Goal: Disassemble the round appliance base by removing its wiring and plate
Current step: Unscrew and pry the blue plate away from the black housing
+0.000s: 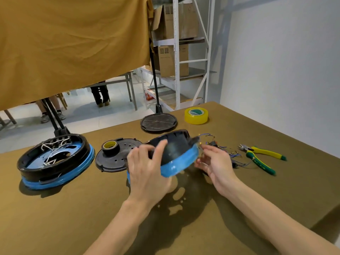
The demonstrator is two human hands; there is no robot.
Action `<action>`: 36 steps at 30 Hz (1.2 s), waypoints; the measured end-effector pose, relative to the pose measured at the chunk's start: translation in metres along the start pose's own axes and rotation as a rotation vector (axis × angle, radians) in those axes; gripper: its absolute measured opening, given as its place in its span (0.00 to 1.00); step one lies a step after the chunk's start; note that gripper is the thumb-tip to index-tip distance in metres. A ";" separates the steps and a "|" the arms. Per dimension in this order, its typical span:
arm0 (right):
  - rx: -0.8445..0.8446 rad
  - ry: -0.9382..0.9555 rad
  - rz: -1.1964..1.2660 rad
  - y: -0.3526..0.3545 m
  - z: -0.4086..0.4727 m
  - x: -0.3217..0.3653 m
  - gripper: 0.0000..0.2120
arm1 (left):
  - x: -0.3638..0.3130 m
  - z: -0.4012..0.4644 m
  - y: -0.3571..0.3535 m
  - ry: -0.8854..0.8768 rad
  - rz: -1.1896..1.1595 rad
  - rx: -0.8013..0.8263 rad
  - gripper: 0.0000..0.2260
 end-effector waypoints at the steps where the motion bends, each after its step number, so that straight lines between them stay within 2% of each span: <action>1: 0.005 0.067 0.015 -0.004 0.000 0.011 0.10 | 0.003 0.015 0.006 0.089 -0.047 -0.016 0.33; 4: 0.055 0.301 -0.085 -0.020 -0.006 0.040 0.06 | 0.027 0.054 0.020 0.458 -0.304 -0.039 0.23; 7: 0.168 0.506 -0.249 -0.040 -0.020 0.053 0.04 | 0.051 0.071 0.015 0.765 -0.581 0.075 0.11; 10: 0.232 0.574 -0.378 -0.054 -0.027 0.057 0.05 | 0.058 0.060 -0.001 1.149 -0.887 0.235 0.11; 13: 0.295 0.596 -0.430 -0.064 -0.030 0.055 0.06 | 0.052 0.032 -0.014 1.303 -0.975 0.422 0.13; 16: 0.383 0.586 -0.520 -0.077 -0.032 0.044 0.07 | 0.044 0.005 -0.021 1.349 -1.094 0.606 0.15; 18: 0.439 0.543 -0.558 -0.084 -0.030 0.035 0.07 | 0.042 -0.009 -0.023 1.331 -1.195 0.663 0.16; 24: 0.518 0.343 -0.505 -0.095 -0.017 0.014 0.07 | 0.055 -0.025 -0.021 1.231 -1.334 0.510 0.21; 36: 0.504 0.355 -0.612 -0.121 -0.001 -0.014 0.06 | 0.073 -0.050 -0.038 1.241 -1.303 0.446 0.31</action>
Point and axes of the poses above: each hand's wrist, its own z-axis towards the middle knuckle, its own y-axis out of the back of the hand, x = y × z, the point moved 6 cm from there along z, towards the middle knuckle, and after that the axes turned 1 degree about x, right-handed, at the moved point
